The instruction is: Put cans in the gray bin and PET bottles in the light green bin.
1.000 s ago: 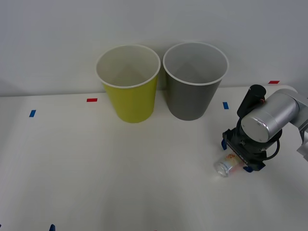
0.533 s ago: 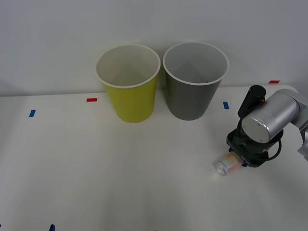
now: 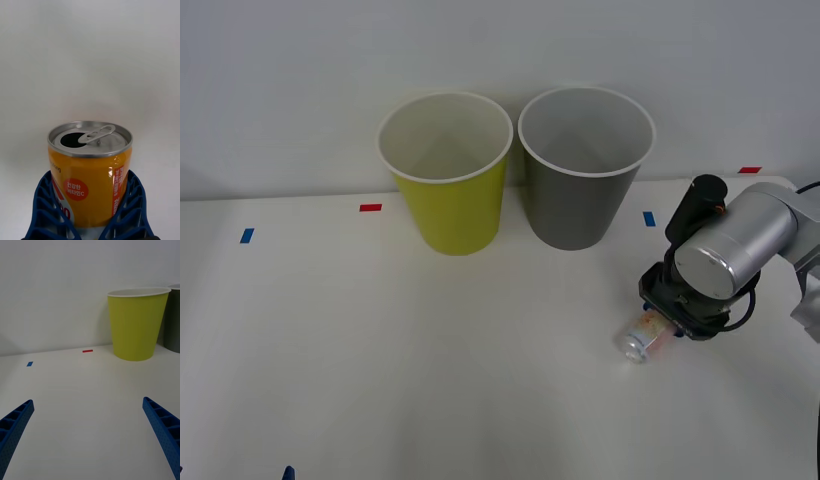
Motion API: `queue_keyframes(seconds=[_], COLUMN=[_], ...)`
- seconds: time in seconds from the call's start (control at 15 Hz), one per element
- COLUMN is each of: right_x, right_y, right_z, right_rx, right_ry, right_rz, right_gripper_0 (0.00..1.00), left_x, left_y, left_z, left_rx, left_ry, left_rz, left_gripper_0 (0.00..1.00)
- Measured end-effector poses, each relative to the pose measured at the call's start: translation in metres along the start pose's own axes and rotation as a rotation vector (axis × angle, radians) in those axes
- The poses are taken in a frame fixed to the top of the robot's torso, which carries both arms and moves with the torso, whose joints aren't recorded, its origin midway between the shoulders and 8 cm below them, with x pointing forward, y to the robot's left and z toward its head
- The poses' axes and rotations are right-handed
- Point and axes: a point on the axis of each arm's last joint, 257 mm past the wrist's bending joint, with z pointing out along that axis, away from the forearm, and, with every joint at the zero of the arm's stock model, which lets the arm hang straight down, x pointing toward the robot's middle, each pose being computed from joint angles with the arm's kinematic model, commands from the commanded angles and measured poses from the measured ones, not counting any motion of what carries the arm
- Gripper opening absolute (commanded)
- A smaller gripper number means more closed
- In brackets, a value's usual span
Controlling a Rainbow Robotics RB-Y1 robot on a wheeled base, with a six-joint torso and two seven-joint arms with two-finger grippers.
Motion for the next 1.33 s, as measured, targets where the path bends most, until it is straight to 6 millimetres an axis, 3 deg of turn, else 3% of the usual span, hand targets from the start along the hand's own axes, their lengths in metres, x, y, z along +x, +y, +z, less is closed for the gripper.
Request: queue_keyframes(seconds=[0.27,0.87,1.33], right_x=[0.000,-0.029,-0.026], right_y=[0.041,0.042,0.031], right_z=[-0.015,-0.063,-0.109], right_rx=[-0.109,-0.240,-0.302], right_ry=[-0.067,-0.332,-0.534], right_rz=[-0.192,-0.536,-0.754], right_gripper_0=[0.00,0.00,0.00], left_x=[0.000,0.000,0.000], left_y=[0.000,0.000,0.000], left_z=[0.000,0.000,0.000], left_rx=[0.000,0.000,0.000], left_ry=[0.000,0.000,0.000], left_rz=[0.000,0.000,0.000], left_gripper_0=[1.00,1.00,1.00])
